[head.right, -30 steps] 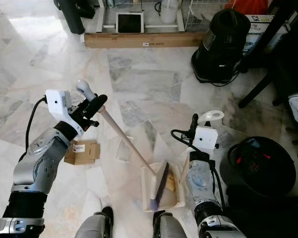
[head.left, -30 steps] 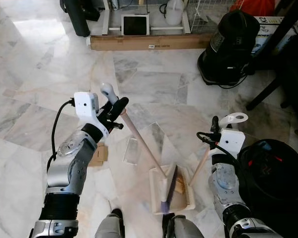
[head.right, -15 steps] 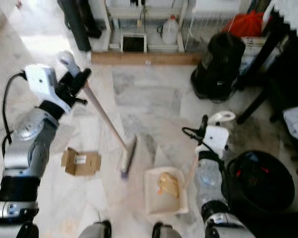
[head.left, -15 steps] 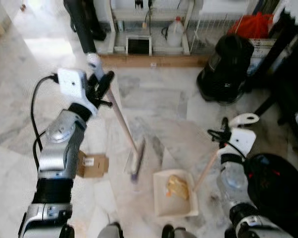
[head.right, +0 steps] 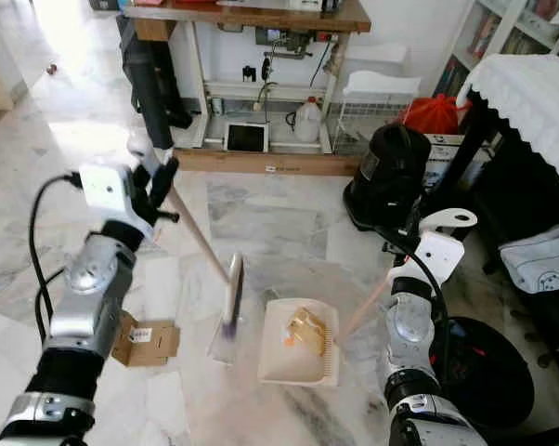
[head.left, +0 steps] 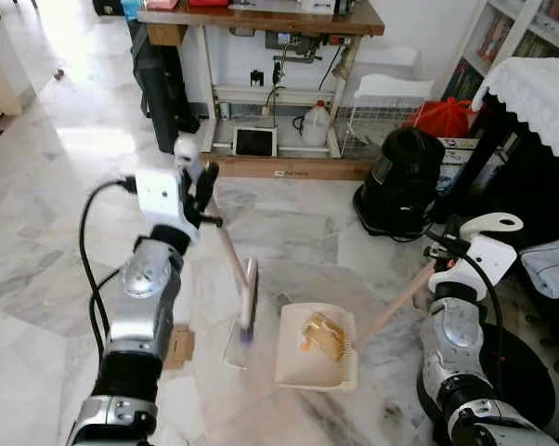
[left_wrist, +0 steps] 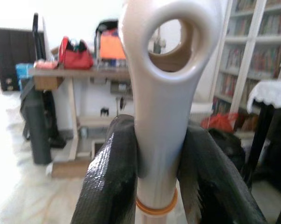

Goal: Sweep floor

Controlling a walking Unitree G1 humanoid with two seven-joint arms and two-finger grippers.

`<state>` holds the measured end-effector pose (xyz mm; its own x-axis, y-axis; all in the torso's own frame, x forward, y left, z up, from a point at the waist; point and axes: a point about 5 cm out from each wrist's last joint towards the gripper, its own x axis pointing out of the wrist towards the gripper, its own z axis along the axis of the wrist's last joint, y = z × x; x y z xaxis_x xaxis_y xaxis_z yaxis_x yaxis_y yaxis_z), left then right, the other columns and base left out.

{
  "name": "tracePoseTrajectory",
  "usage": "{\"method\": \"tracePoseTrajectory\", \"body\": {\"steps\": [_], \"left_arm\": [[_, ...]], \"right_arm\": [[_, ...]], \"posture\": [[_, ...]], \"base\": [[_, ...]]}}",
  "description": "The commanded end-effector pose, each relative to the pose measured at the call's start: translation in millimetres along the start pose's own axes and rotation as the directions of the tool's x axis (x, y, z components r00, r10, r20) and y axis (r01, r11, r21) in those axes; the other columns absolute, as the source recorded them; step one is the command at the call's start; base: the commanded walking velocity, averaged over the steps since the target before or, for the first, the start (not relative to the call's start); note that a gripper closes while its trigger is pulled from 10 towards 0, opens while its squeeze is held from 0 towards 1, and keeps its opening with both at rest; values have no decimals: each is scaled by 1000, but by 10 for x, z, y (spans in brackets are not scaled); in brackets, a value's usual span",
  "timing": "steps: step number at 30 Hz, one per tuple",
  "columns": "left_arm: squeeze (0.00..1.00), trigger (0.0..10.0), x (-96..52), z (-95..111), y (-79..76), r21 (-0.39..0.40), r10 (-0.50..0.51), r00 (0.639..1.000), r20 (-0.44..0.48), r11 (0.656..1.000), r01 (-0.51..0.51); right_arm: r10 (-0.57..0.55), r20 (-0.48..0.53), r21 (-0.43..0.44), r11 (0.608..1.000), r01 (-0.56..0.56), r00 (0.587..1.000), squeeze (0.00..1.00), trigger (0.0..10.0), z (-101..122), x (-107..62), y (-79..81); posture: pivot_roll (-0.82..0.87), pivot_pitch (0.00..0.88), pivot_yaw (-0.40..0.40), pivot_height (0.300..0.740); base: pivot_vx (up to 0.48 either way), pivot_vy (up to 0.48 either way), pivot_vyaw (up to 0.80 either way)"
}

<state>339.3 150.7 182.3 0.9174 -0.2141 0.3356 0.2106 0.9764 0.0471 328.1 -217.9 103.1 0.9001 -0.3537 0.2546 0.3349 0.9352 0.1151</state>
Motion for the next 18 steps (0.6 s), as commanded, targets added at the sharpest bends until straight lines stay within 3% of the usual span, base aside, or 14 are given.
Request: {"method": "tracePoseTrajectory", "body": {"steps": [1, 11, 18], "left_arm": [[0, 10000, 5, 29, -29, 54, -29, 999, 36, 998, 27], [0, 10000, 100, -84, -93, 90, -69, 998, 7, 994, 68], [0, 10000, 155, -86, -89, 114, -25, 999, 27, 993, 21]], "right_arm": [[-21, 70, 40, 999, 18, 997, 0, 10000, 129, 52, -11], [-62, 97, 86, 995, 53, 993, 0, 10000, 146, -38, -43], [-50, 67, 113, 993, 42, 996, 0, 10000, 91, -136, -39]], "posture": [[195, 0, -80, 740], [149, 0, -35, 740], [147, 0, -45, 740]], "base": [[0, 0, 0], [0, 0, 0], [0, 0, 0]]}}
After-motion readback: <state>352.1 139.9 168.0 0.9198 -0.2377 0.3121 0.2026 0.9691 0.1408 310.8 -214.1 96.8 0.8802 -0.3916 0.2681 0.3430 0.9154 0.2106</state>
